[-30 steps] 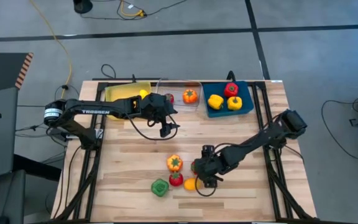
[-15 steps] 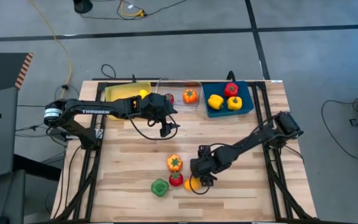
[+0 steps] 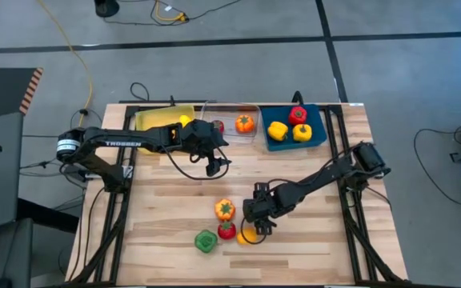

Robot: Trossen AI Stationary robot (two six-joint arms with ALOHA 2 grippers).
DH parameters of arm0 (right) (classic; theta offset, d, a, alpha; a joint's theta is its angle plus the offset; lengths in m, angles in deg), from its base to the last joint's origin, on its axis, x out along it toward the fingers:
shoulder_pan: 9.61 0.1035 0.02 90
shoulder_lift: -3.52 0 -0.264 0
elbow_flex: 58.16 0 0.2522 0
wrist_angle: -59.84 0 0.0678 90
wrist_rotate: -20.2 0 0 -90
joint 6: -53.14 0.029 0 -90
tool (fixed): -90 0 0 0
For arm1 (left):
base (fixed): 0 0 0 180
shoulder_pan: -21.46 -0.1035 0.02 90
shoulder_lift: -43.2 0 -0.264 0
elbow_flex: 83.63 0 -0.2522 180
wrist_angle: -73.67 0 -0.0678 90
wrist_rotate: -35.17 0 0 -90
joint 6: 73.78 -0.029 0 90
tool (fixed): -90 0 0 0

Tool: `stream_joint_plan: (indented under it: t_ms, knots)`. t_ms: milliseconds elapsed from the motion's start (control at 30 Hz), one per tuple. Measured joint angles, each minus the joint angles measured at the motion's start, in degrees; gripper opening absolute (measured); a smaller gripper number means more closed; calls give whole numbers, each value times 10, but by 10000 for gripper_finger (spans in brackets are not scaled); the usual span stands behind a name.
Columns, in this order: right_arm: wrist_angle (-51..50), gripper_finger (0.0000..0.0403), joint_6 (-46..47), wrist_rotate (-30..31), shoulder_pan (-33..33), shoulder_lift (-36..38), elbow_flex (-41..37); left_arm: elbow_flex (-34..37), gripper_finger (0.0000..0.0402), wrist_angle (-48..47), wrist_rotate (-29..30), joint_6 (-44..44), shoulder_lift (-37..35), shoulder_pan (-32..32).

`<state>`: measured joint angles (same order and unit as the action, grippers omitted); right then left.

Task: Sort produce into baskets
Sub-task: Put the right red tomato into the transparent bin

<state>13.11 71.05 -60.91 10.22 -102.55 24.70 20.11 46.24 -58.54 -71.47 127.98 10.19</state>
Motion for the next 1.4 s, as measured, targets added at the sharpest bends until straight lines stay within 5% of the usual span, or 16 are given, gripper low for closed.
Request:
stream_joint_plan:
  t_ms: [333, 733, 1400]
  knots:
    - [-15, 319, -46, 0, -56, 68, 24, 0, 322, -17, 1, -32, -51, 0]
    - [41, 319, -111, 5, -200, 155, 37, 0, 322, -38, 40, -43, -120, 0]
    - [237, 319, -214, 3, -442, 21, 37, 0, 322, -41, 59, -47, -119, 0]
